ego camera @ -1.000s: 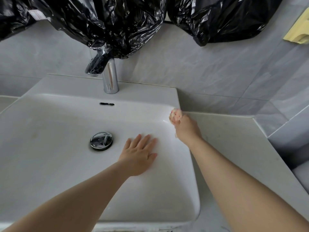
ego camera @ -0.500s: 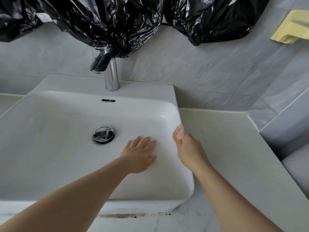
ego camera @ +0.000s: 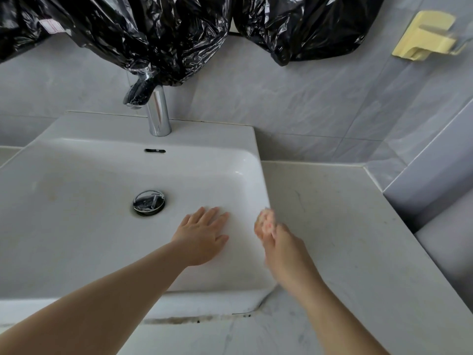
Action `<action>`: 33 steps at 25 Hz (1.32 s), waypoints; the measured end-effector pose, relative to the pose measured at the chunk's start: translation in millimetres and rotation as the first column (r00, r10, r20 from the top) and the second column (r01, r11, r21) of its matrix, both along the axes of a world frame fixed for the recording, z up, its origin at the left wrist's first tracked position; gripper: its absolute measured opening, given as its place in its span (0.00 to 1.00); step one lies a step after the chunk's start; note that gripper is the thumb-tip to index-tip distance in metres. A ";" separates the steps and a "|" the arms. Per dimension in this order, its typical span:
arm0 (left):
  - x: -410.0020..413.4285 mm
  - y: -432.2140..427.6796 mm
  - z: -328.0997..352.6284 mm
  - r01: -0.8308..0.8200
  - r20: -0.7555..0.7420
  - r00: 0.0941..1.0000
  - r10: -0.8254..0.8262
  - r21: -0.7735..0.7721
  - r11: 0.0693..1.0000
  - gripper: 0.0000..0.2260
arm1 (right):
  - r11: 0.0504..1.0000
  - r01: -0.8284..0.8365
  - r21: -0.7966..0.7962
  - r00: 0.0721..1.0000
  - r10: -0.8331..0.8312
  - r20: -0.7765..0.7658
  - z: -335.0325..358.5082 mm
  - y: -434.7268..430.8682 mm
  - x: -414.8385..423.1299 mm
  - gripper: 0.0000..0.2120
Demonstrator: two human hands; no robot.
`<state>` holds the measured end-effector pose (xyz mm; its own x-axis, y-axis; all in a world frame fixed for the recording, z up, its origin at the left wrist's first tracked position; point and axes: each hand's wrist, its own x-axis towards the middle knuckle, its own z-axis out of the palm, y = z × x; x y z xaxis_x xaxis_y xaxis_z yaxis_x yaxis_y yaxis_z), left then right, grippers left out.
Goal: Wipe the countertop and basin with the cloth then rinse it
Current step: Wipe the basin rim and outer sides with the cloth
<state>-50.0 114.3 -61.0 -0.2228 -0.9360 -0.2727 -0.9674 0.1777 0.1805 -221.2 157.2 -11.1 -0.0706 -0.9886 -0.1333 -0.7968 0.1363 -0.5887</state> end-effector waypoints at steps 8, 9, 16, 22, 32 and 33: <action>-2.3 -0.5 0.5 -0.015 -0.007 1.000 0.015 -0.014 1.000 0.25 | 0.996 0.077 0.035 0.994 -0.080 0.080 4.8 -19.4 6.8 0.15; -1.3 0.2 1.2 -0.011 -0.005 1.000 0.011 -0.013 1.000 0.25 | 0.997 0.070 0.016 0.993 -0.071 0.096 3.2 -9.2 4.3 0.15; -0.9 -0.1 0.5 -0.006 -0.027 1.000 0.006 -0.014 1.000 0.25 | 0.997 0.033 0.063 0.994 -0.040 0.100 0.8 -4.1 -3.4 0.15; 6.2 4.7 5.5 0.048 -0.028 0.998 -0.047 0.032 0.998 0.25 | 0.996 0.020 -0.088 0.954 0.007 0.299 2.4 48.9 -5.9 0.15; 12.3 30.1 17.3 0.078 -0.069 0.995 -0.071 0.105 0.991 0.24 | 0.828 -0.239 -0.508 0.945 0.319 0.075 -38.0 62.3 -26.2 0.22; 13.1 35.0 20.1 0.073 -0.093 0.994 -0.062 0.114 0.991 0.23 | 0.783 -0.275 -0.558 0.942 0.335 0.006 -40.1 65.2 -30.9 0.23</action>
